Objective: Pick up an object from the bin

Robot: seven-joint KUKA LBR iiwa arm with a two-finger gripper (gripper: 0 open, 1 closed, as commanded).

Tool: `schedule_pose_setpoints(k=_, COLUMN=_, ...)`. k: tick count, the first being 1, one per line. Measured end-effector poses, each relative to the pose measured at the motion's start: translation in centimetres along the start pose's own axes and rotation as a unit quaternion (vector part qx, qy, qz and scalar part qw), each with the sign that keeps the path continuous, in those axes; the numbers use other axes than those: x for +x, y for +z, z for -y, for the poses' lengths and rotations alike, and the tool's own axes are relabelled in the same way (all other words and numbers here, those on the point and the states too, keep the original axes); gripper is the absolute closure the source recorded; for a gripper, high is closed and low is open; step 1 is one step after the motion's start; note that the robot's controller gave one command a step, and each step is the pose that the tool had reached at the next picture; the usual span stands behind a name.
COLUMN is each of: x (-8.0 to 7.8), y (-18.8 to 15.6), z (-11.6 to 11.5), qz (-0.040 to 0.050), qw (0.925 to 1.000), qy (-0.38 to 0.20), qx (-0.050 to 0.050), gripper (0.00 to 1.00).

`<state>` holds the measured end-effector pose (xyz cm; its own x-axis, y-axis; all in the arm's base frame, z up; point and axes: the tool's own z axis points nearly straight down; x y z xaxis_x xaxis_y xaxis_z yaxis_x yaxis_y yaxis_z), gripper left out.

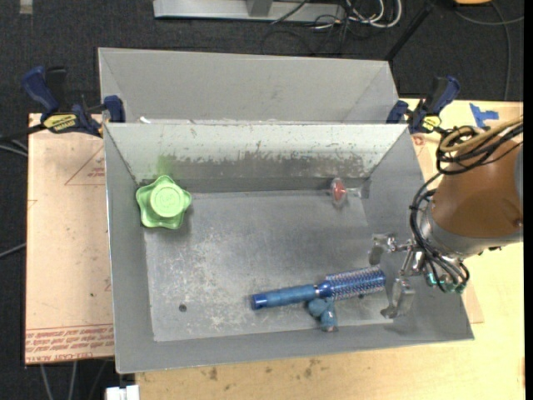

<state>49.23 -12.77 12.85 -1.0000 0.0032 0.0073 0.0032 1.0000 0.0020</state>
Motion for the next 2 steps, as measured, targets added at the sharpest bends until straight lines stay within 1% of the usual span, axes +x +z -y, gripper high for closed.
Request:
schedule_pose_setpoints(k=1, x=-0.26, y=5.76, z=-6.9, qz=0.0094, qw=0.9869, qy=-0.161, qx=0.002, gripper=0.0)
schedule_pose_setpoints(k=2, x=0.01, y=5.9, z=-6.81, qz=0.0051, qw=0.9869, qy=-0.161, qx=0.001, gripper=1.0)
